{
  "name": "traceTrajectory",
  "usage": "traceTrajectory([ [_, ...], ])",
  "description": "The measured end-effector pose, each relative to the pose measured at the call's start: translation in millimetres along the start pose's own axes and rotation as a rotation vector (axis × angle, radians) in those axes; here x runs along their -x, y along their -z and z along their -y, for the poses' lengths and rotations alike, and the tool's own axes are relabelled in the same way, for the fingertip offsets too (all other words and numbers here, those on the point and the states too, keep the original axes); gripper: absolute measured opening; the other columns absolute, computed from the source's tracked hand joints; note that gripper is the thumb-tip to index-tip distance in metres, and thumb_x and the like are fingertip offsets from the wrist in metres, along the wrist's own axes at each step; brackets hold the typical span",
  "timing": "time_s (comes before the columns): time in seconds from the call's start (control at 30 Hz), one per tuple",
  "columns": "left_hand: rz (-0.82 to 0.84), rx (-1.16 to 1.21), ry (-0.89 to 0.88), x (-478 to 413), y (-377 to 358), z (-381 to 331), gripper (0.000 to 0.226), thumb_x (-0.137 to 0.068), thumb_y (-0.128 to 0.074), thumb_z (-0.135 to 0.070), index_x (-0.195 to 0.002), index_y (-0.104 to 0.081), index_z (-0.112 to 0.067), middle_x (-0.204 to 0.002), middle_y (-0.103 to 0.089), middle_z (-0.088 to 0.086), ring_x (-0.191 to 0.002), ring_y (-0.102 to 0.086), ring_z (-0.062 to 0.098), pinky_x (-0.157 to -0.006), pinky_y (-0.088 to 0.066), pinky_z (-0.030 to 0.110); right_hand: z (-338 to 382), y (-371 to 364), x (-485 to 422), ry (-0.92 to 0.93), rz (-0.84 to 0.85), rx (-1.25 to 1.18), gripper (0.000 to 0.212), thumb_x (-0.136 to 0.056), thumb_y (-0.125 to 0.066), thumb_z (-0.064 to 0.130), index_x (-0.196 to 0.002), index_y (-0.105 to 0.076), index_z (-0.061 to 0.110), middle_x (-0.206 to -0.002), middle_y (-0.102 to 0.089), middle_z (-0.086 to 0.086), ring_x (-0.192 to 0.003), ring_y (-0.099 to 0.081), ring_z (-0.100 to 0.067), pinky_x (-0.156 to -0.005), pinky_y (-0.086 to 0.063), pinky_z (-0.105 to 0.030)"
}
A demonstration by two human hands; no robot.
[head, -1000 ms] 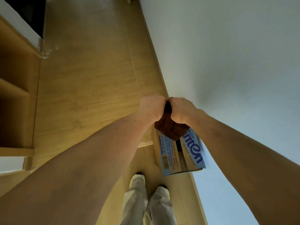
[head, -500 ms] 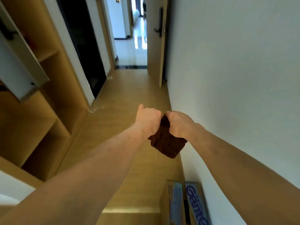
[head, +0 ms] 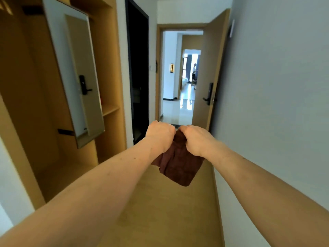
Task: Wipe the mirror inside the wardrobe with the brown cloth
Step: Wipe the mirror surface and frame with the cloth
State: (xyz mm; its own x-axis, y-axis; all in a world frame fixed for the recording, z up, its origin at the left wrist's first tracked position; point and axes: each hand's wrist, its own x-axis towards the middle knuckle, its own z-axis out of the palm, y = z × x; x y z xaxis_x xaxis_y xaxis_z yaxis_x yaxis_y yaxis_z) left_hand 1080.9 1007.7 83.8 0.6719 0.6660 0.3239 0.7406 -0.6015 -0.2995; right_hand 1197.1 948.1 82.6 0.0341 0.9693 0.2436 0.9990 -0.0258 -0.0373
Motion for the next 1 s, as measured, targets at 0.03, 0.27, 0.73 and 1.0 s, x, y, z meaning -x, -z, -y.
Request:
traceTrajectory([
  [0.03, -0.007, -0.008, 0.020, -1.8, 1.8, 14.2, 0.015, -0.095, -0.045, -0.012, -0.082, -0.047, -0.018, -0.091, -0.057, 0.003, -0.092, -0.057, 0.027, -0.075, -0.032, 0.029, 8.1, 3.2, -12.1, 0.016, -0.002, 0.000, 0.033, -0.087, -0.047, 0.003, -0.118, -0.050, 0.014, -0.108, -0.055, -0.007, -0.101, -0.055, -0.029, -0.082, -0.048, -0.040],
  [0.27, -0.050, -0.088, 0.130, -11.2, -3.0, 114.1, 0.029, -0.094, -0.046, -0.013, -0.066, -0.040, -0.019, -0.064, -0.041, -0.003, -0.058, -0.038, 0.017, -0.068, -0.028, 0.029, 70.9, 14.8, -94.6, 0.115, -0.041, 0.007, 0.037, -0.088, -0.048, 0.001, -0.121, -0.049, 0.016, -0.107, -0.055, -0.008, -0.101, -0.054, -0.027, -0.082, -0.046, -0.037],
  [0.73, -0.104, -0.119, 0.300, -17.0, -20.8, 287.3, 0.021, -0.095, -0.044, -0.012, -0.076, -0.049, -0.017, -0.069, -0.046, -0.001, -0.069, -0.045, 0.022, -0.077, -0.033, 0.029, 191.9, 19.0, -232.4, 0.334, -0.135, 0.016, 0.034, -0.089, -0.047, 0.002, -0.120, -0.050, 0.017, -0.098, -0.048, -0.001, -0.097, -0.055, -0.025, -0.080, -0.049, -0.037],
  [1.0, -0.080, -0.181, 0.347, -45.3, -29.9, 321.7, 0.015, -0.097, -0.047, -0.013, -0.092, -0.061, -0.016, -0.081, -0.055, 0.001, -0.077, -0.054, 0.023, -0.086, -0.038, 0.031, 192.7, 8.0, -298.1, 0.445, -0.166, -0.048, 0.047, -0.089, -0.048, 0.001, -0.131, -0.047, 0.022, -0.110, -0.053, -0.004, -0.101, -0.055, -0.025, -0.085, -0.050, -0.041],
])
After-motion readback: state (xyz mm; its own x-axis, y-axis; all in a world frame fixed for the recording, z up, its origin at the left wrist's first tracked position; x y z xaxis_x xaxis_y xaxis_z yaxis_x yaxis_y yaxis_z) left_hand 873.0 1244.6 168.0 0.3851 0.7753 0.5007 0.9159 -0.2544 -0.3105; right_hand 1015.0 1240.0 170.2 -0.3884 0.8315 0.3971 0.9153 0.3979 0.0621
